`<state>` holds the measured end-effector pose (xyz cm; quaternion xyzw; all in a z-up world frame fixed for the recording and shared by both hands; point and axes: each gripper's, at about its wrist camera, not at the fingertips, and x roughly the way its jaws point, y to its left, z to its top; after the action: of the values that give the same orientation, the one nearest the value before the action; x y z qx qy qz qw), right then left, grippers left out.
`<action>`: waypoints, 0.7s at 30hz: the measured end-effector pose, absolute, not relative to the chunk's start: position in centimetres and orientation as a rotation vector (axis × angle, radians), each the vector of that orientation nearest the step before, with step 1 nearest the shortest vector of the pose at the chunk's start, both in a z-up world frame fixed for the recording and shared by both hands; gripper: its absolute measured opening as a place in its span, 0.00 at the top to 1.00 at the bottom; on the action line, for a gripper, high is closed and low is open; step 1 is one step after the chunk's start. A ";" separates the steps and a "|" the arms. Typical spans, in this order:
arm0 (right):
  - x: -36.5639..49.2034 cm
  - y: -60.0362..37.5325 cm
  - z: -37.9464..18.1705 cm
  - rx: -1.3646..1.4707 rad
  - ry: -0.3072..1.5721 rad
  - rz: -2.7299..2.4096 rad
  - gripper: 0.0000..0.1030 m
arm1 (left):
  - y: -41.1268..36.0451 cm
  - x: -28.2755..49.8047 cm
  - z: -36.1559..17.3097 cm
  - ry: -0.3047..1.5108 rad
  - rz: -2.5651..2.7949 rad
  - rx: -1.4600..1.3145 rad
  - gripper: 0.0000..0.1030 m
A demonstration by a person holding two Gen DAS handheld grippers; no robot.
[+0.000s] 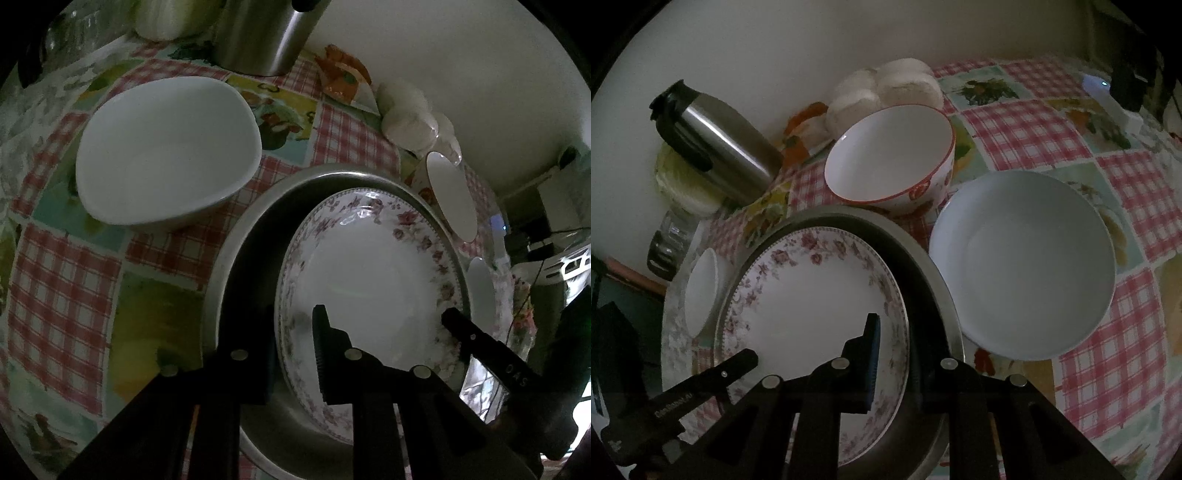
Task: Organize plates and bowls
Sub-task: 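Lower the floral plate flat into the steel basin with both tools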
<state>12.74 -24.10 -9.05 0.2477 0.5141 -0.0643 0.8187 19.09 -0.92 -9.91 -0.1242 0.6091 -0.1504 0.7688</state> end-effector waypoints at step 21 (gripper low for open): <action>13.1 -22.4 -9.0 0.384 1.169 -0.141 0.82 | -1.1 19.1 -9.8 1.330 -0.294 -0.182 0.81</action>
<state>13.08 -22.41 -9.01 0.1799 0.5480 -0.0659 0.8143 19.10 -1.11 -9.77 -0.0840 0.6141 -0.1359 0.7729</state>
